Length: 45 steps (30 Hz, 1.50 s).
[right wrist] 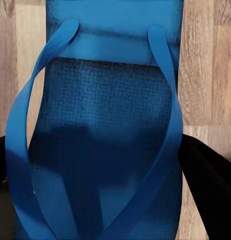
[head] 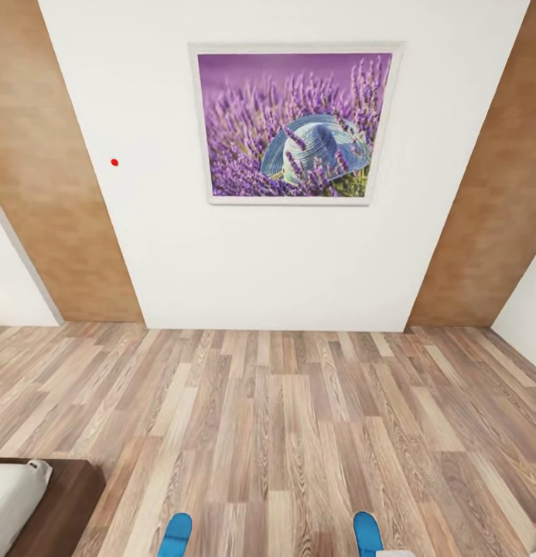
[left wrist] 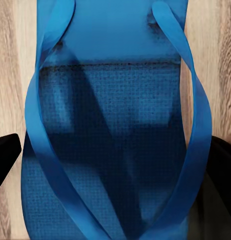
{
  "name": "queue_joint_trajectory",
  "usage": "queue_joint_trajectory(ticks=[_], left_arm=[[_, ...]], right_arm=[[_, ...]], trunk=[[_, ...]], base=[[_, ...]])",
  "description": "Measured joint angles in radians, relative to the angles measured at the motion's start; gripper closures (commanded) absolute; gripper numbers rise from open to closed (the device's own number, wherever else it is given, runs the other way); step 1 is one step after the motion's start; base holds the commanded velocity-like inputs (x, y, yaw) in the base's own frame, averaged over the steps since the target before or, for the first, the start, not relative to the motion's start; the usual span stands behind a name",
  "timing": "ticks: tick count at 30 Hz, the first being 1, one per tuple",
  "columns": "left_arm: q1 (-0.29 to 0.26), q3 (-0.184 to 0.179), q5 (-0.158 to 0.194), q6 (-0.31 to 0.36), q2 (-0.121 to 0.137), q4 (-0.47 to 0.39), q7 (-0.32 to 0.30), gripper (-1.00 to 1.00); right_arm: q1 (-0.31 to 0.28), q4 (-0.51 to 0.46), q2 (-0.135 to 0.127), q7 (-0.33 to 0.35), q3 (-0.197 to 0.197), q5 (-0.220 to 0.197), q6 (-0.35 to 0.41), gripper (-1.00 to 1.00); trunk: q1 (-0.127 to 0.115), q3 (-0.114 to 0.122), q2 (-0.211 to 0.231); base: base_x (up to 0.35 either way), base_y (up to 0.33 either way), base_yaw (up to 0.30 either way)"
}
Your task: In the bedroom, move the book from the bed onto either nightstand, and place the two sandals side by side next to the bed.
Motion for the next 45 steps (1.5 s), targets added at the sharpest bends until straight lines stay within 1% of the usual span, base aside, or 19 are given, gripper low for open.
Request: queue_joint_trajectory(ticks=[45], left_arm=[[0.001,0.000,0.000,0.000,0.000,0.000,0.000,1.00]], right_arm=[[0.000,0.000,0.001,0.000,0.000,0.000,0.000,1.00]], trunk=[[0.000,0.000,0.000]], base=[[0.267,0.000,0.000]])
